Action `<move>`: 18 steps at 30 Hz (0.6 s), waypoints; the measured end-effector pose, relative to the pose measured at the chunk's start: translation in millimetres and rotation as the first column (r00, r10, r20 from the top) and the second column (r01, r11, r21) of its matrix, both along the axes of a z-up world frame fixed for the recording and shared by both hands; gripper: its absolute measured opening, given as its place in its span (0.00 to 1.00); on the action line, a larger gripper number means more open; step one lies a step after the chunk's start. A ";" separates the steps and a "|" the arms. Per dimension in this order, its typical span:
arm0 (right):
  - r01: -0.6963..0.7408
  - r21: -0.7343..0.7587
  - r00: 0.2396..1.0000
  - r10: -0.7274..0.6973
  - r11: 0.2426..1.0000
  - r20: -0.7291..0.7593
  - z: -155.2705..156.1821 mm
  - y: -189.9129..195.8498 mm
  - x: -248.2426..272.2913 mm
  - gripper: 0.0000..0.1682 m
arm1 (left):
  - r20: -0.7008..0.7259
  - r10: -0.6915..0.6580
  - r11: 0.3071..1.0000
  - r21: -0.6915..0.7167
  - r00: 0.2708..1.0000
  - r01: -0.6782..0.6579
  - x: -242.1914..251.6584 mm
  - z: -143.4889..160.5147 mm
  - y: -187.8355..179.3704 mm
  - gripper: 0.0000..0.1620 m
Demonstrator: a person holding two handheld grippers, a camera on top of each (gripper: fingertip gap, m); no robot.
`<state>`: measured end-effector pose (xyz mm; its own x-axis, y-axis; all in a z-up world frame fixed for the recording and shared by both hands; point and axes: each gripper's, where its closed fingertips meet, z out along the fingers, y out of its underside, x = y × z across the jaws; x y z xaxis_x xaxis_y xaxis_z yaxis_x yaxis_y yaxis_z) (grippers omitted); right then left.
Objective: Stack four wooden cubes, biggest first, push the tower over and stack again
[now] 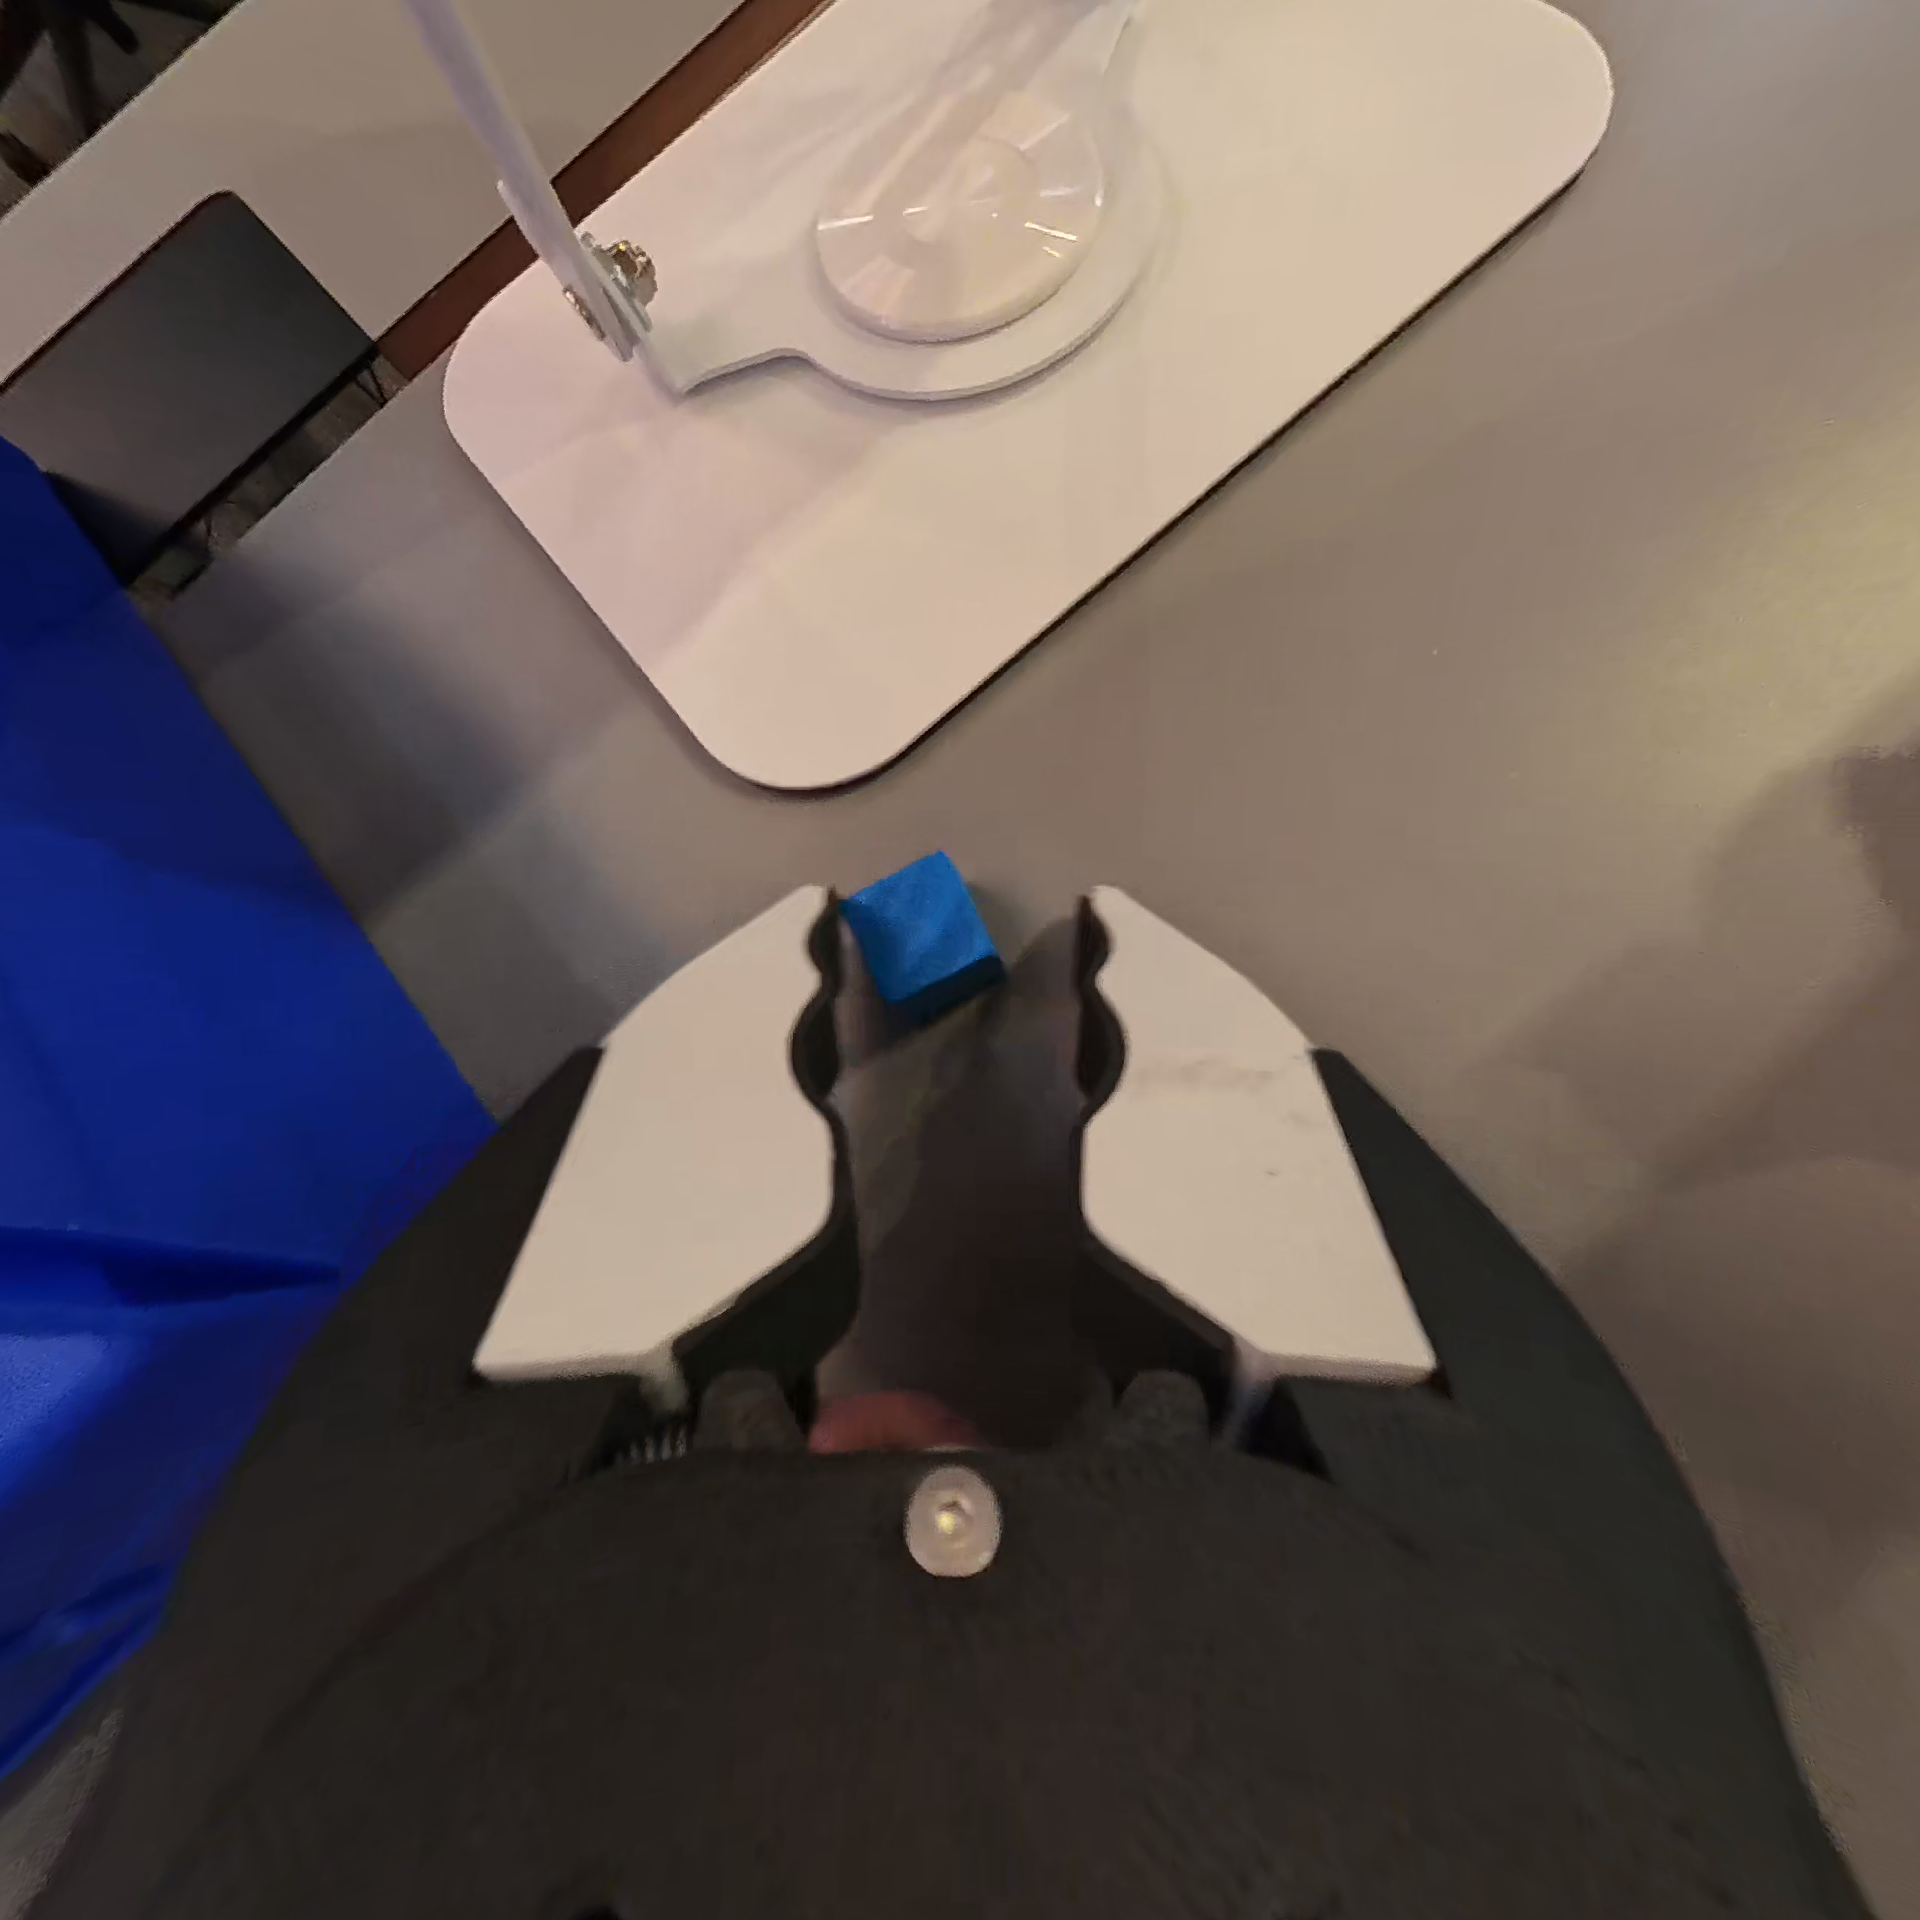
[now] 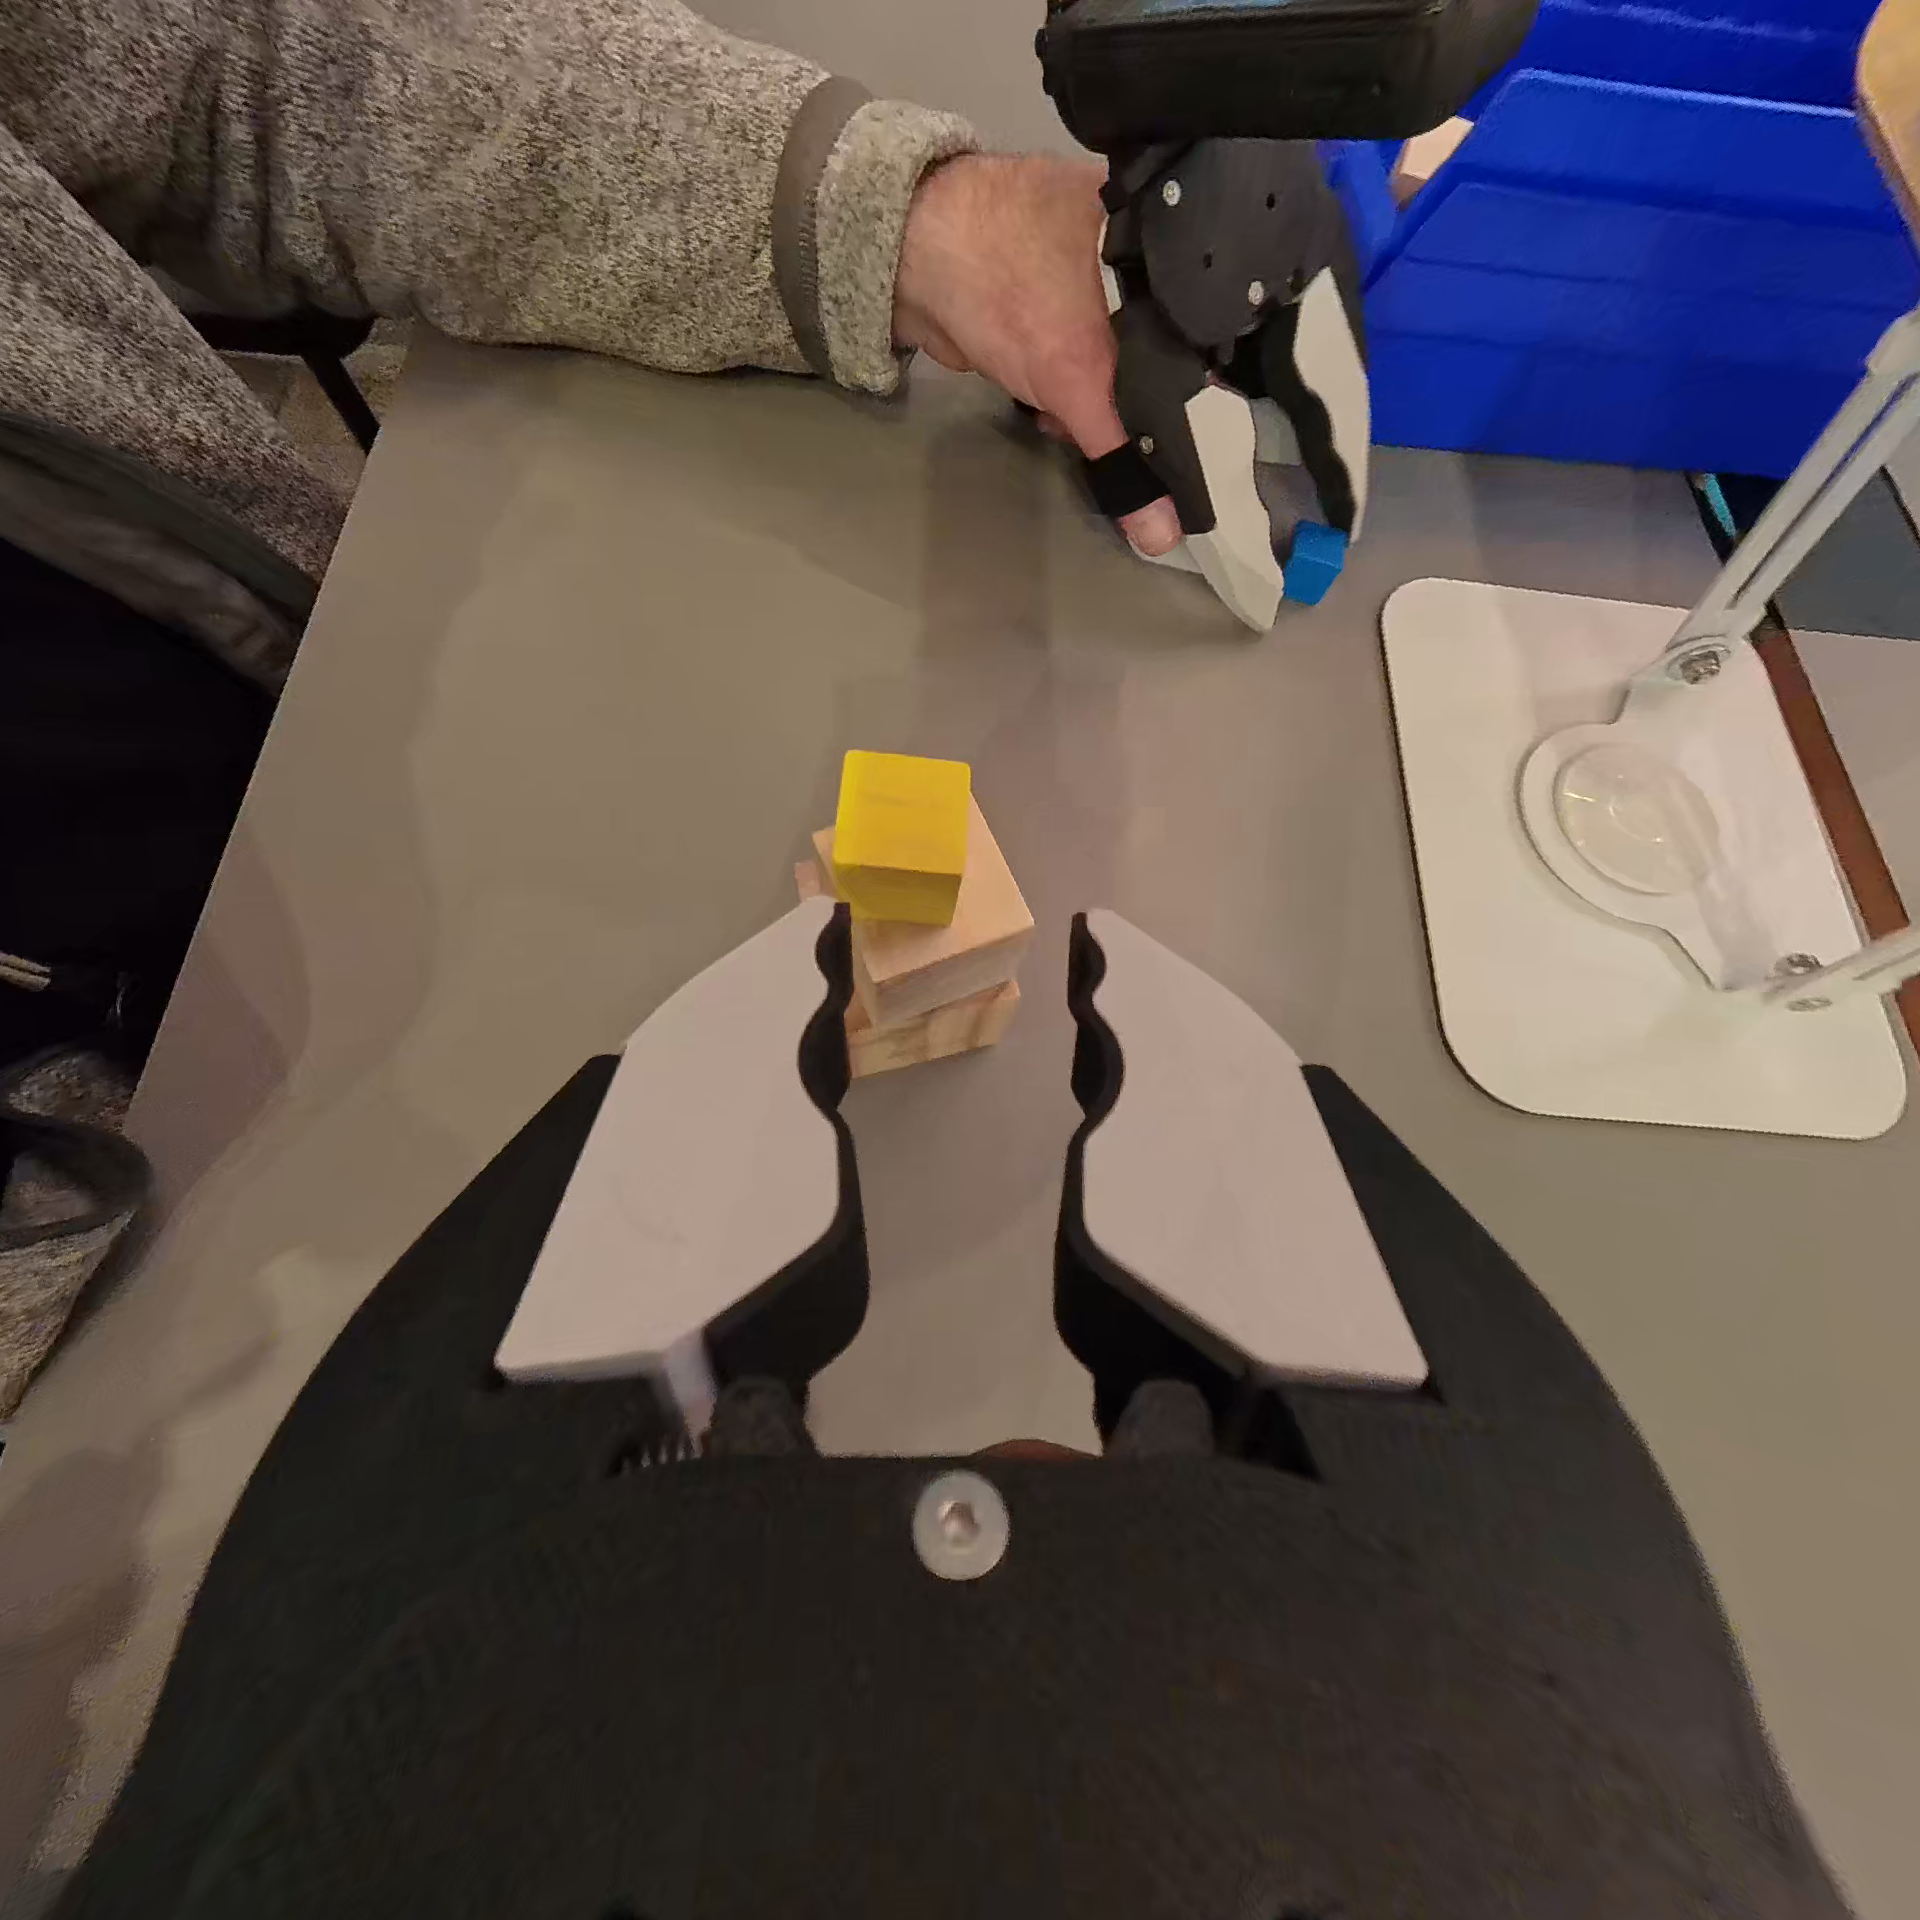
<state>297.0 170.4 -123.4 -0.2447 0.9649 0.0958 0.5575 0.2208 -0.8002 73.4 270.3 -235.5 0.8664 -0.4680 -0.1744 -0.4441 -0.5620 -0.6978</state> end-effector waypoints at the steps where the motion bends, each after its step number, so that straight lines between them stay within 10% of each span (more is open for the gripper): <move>1: 0.006 -0.006 1.000 -0.006 1.000 -0.011 0.4 1.4 2.6 0.23 | 0.001 -0.009 1.000 -0.005 1.000 0.009 1.5 -0.5 0.1 0.16; 9: 0.097 -0.062 0.992 -0.101 0.993 -0.075 -5.9 25.1 29.9 0.20 | 0.020 -0.112 0.992 0.055 0.994 0.111 26.5 18.6 -7.9 0.14; 18: 0.165 -0.115 0.985 -0.170 0.980 -0.030 -41.3 49.4 48.5 0.12 | 0.143 -0.563 0.824 0.164 0.814 0.542 158.8 109.2 -81.2 0.14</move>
<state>345.5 219.9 -164.7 -0.0771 0.9970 -0.0087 0.5464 0.0349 -0.8368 232.2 189.2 -126.3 0.4883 -0.8639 -0.1232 -0.5191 -0.1741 -0.8368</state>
